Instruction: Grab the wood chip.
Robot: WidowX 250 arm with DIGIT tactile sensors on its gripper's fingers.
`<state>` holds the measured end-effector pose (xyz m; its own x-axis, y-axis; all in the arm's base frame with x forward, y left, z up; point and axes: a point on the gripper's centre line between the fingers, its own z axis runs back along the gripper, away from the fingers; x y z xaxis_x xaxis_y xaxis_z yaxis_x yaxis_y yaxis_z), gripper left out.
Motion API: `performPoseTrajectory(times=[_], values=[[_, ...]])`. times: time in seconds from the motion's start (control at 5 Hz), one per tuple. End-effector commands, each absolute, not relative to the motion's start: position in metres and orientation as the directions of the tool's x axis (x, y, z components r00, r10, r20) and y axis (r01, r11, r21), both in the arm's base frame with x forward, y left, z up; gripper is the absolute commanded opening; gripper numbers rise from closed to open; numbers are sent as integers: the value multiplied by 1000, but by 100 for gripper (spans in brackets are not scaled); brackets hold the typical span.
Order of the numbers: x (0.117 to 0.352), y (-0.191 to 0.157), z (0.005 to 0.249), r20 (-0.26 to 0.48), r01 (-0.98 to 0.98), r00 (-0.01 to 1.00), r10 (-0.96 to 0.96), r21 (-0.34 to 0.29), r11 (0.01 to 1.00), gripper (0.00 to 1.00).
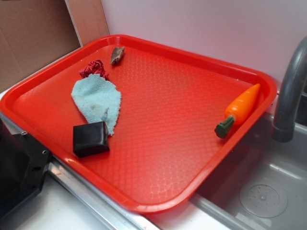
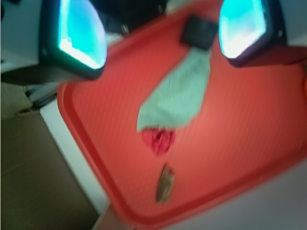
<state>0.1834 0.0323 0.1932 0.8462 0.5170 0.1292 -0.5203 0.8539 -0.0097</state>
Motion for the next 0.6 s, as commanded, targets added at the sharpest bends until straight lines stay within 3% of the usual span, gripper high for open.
performPoseTrajectory(times=[0.0,0.4], values=[[247,90,142,229,-777,607,761,-27,628,100],[280,107,96,324,-826,522,789,-40,562,100]])
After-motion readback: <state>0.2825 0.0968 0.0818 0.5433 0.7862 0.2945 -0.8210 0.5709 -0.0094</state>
